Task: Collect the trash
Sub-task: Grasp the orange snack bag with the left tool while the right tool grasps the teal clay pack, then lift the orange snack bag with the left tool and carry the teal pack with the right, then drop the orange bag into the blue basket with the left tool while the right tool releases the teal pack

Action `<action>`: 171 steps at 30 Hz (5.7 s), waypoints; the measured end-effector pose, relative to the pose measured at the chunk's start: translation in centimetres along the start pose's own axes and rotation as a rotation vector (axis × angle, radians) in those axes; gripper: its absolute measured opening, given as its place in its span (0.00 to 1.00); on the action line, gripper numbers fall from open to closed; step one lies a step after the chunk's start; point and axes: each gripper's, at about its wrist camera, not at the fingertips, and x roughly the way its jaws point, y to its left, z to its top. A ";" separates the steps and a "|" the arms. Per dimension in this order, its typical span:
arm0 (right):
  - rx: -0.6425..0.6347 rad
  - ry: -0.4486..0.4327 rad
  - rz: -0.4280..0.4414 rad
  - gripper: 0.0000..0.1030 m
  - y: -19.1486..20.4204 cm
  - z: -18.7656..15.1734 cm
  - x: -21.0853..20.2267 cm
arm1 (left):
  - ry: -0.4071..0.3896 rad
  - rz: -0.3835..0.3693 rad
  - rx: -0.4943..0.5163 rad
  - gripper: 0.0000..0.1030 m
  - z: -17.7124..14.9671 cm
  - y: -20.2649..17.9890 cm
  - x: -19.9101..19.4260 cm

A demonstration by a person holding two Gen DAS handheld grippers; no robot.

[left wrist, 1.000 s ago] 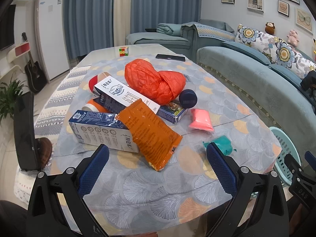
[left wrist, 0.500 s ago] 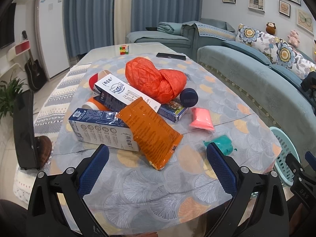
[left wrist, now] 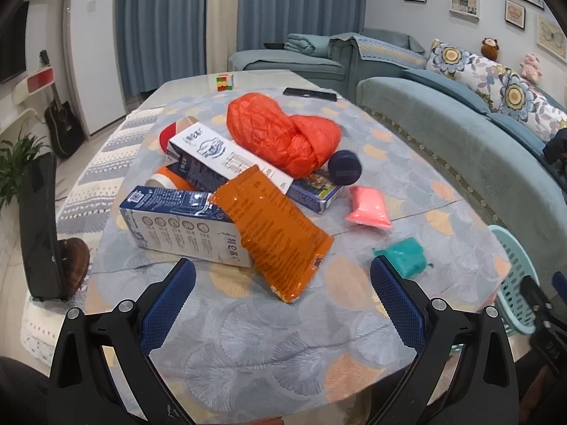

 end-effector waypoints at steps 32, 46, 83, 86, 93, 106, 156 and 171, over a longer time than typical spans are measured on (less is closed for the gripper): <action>-0.253 0.013 0.271 0.92 13.0 -0.1 5.6 | 0.060 -0.141 -0.065 0.05 0.2 2.8 1.1; -0.264 0.041 0.273 0.44 14.4 0.2 7.4 | 0.010 -0.142 -0.107 0.03 1.8 5.2 -0.1; -0.048 -0.075 0.258 0.44 5.5 3.2 1.4 | -0.200 -0.270 0.098 0.09 3.4 1.9 -6.1; -0.048 -0.058 0.267 0.44 5.8 2.9 1.9 | -0.077 -0.161 0.130 0.65 1.6 1.5 -3.8; -0.045 -0.054 0.290 0.44 6.6 2.9 2.0 | 0.087 -0.030 0.215 0.79 -1.9 0.7 -0.3; -0.027 -0.069 0.281 0.44 5.8 3.2 1.5 | 0.188 -0.092 0.070 0.00 -2.6 4.5 1.9; 0.510 -0.094 -0.063 0.65 -25.7 4.3 -1.3 | 0.126 -0.750 0.499 0.60 2.9 -28.1 2.6; 0.097 -0.159 0.129 0.70 -11.6 10.3 -1.5 | -0.005 -0.209 0.445 0.66 4.2 -6.1 2.9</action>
